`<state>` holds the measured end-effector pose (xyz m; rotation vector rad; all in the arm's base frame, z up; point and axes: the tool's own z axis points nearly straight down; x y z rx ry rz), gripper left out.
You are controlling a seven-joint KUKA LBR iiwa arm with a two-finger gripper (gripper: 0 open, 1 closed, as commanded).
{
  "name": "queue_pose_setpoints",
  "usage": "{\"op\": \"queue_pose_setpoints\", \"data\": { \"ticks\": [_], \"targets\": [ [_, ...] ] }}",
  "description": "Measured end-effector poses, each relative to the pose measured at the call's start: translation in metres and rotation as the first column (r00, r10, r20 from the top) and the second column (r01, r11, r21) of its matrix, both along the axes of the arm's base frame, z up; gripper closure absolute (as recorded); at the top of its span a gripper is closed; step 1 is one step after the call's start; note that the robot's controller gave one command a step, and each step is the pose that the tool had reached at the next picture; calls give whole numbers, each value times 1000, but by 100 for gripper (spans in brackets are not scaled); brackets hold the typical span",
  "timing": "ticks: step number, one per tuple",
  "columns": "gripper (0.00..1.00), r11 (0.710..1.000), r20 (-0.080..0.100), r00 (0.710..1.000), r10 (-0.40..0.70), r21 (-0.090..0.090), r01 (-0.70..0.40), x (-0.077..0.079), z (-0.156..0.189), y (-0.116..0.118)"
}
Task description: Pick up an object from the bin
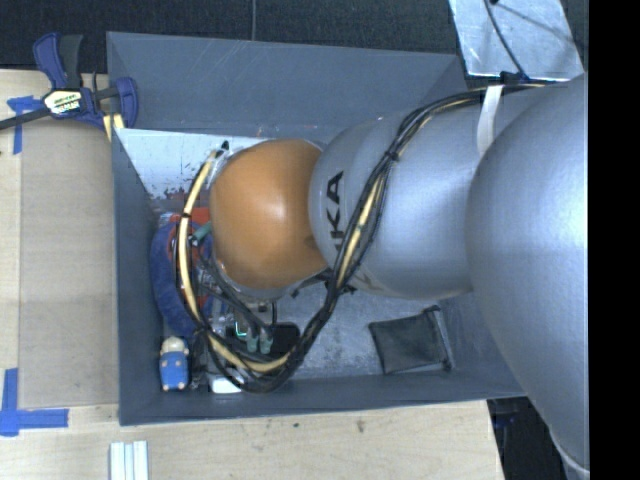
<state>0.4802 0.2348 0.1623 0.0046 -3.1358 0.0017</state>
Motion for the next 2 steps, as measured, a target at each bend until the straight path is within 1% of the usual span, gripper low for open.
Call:
{"op": "queue_pose_setpoints", "data": {
  "ticks": [1, 2],
  "targets": [
    [0, 991, 28, 991, -133, 13, 133, 59, -73, -32],
    [0, 974, 11, 974, -228, -4, 228, 73, -90, 2]
  ]
}}
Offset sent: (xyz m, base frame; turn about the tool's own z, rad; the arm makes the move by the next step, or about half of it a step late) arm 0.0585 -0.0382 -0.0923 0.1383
